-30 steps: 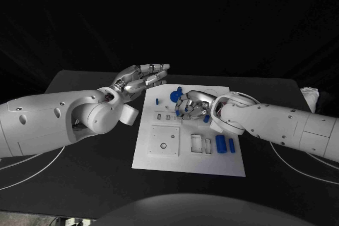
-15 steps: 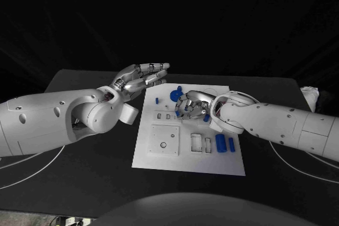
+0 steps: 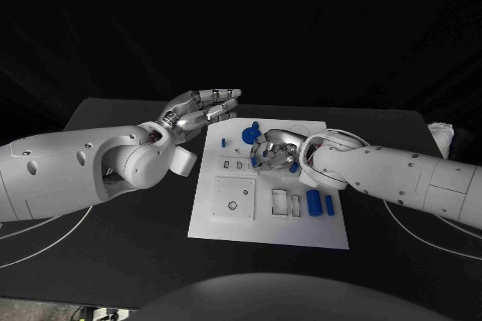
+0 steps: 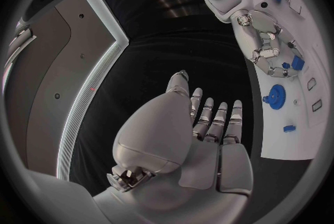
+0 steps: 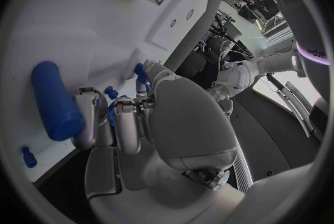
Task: Assemble the parts on the task board
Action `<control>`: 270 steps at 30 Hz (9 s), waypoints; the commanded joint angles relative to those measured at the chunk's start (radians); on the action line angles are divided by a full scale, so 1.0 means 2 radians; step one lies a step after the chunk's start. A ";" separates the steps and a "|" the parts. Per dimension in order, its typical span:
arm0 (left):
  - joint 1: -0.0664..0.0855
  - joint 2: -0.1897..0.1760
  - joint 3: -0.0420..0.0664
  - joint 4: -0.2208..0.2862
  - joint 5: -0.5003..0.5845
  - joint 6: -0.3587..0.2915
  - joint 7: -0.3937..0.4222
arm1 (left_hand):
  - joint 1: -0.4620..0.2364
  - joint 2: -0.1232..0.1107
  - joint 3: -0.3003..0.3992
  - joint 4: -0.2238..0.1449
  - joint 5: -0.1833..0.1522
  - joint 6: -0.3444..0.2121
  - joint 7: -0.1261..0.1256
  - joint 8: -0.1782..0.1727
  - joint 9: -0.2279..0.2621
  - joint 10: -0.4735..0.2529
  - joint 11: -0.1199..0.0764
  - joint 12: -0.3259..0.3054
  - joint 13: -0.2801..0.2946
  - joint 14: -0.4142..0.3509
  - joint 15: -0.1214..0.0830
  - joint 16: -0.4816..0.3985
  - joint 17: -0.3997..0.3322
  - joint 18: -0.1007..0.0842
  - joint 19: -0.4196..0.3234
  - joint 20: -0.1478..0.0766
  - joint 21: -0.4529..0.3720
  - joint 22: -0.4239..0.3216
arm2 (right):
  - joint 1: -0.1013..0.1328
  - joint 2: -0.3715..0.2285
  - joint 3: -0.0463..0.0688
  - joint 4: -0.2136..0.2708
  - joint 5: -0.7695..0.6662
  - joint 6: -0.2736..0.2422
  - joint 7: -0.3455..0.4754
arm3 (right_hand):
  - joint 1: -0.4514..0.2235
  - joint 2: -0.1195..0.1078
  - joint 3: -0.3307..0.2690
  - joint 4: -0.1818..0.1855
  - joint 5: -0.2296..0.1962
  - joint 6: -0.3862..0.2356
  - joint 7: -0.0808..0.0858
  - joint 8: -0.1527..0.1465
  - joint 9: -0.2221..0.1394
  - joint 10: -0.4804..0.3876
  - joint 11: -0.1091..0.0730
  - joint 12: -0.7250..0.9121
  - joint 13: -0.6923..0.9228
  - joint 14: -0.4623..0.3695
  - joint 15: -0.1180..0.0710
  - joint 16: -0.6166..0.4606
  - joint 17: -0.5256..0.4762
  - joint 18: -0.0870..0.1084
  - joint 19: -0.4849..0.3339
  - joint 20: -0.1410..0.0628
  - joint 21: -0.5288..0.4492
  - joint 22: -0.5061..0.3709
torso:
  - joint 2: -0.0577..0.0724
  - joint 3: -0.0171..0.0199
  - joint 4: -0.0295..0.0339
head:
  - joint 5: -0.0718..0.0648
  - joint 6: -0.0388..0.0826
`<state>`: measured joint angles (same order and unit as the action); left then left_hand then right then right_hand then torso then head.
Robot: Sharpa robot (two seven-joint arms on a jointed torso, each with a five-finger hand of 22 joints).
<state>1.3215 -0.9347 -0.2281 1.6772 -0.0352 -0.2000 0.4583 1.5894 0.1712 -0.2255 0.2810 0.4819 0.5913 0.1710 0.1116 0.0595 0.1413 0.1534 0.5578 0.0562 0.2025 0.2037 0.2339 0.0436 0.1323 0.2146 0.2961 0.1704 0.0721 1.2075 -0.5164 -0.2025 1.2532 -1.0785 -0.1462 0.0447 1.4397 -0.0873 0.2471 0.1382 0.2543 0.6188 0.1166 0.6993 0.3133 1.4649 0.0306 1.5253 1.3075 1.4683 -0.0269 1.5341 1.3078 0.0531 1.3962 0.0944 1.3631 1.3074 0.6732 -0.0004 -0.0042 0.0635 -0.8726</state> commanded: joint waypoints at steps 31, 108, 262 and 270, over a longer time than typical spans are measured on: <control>0.000 0.001 0.000 -0.001 0.001 0.007 0.001 | 0.004 0.000 0.002 -0.001 0.002 0.002 0.002 0.002 0.001 0.003 0.001 0.002 0.001 0.002 -0.001 0.003 0.001 -0.009 0.003 -0.002 0.002 0.000 | 0.000 -0.002 0.000 -0.001 -0.011 -0.004 0.015 | -0.019 -0.011 -0.042 0.006 -0.081 -0.091 -0.010 -0.106 -0.063 -0.012 -0.006 -0.012 0.079 0.019 -0.002 -0.005 0.080 0.006 -0.010 -0.005 -0.017 0.089 | 0.000 0.0002 0.0000 | 0.000 0.000; 0.076 0.042 0.002 -0.037 -0.986 -0.016 -0.185 | -0.033 -0.201 0.216 0.004 -0.072 0.128 -0.103 0.123 0.013 0.715 -0.096 0.506 0.757 0.684 -0.139 0.668 0.764 -0.066 0.678 -0.128 0.700 0.749 | 0.063 -0.255 -0.011 0.185 0.281 -0.030 0.066 | -0.024 0.100 -0.229 0.074 0.042 -0.056 -0.013 0.035 -0.016 0.053 -0.010 0.023 0.132 0.051 -0.005 0.018 0.131 -0.010 0.039 -0.009 0.049 0.111 | -0.003 0.0116 -0.0152 | 0.025 0.013; 0.066 0.165 0.003 -0.110 -0.342 0.208 -0.660 | -0.345 -0.114 0.135 0.004 -0.006 0.273 -0.060 0.049 0.169 0.715 -0.087 0.506 0.757 0.684 -0.138 0.668 0.764 -0.066 0.678 -0.128 0.700 0.749 | 0.037 -0.249 -0.012 0.217 0.288 -0.036 0.054 | -0.042 0.140 -0.253 0.076 0.155 -0.020 -0.007 0.062 -0.025 0.053 -0.004 0.023 0.132 0.051 0.000 0.018 0.131 -0.007 0.028 -0.004 0.041 0.106 | -0.009 0.0224 -0.0199 | 0.025 0.000; 0.066 0.173 0.001 -0.123 -0.333 0.198 -0.662 | -0.327 -0.106 0.134 0.001 -0.003 0.269 -0.056 0.033 0.159 0.715 -0.083 0.506 0.757 0.684 -0.134 0.668 0.764 -0.066 0.678 -0.125 0.700 0.749 | 0.040 -0.247 -0.012 0.223 0.288 -0.037 0.050 | -0.042 0.139 -0.253 0.076 0.156 -0.020 -0.007 0.062 -0.025 0.053 -0.004 0.023 0.132 0.051 0.000 0.018 0.131 -0.006 0.026 -0.004 0.039 0.105 | -0.011 0.0281 -0.0196 | 0.028 0.000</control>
<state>1.4520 -0.5929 -0.2263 1.4340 -0.7402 0.1893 -0.6907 0.9279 -0.0374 0.0430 0.2851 0.4703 1.1324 0.0553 0.1810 0.3779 1.4668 -0.0180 1.5685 1.3075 1.4673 -0.0712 1.5683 1.3079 0.0151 1.4666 0.0409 1.5684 1.3080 1.2868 -1.0124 -0.2258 1.6948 -0.5026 -0.2189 0.1378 1.3469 0.1905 -0.2578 0.2897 0.5614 0.5708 0.1008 0.8205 0.2628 1.4263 0.0602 1.5744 1.5024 1.4719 -0.0263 1.5652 1.3079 0.0529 1.4539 0.0842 1.4454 1.3075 0.6530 0.0500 -0.0433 0.1175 -0.8727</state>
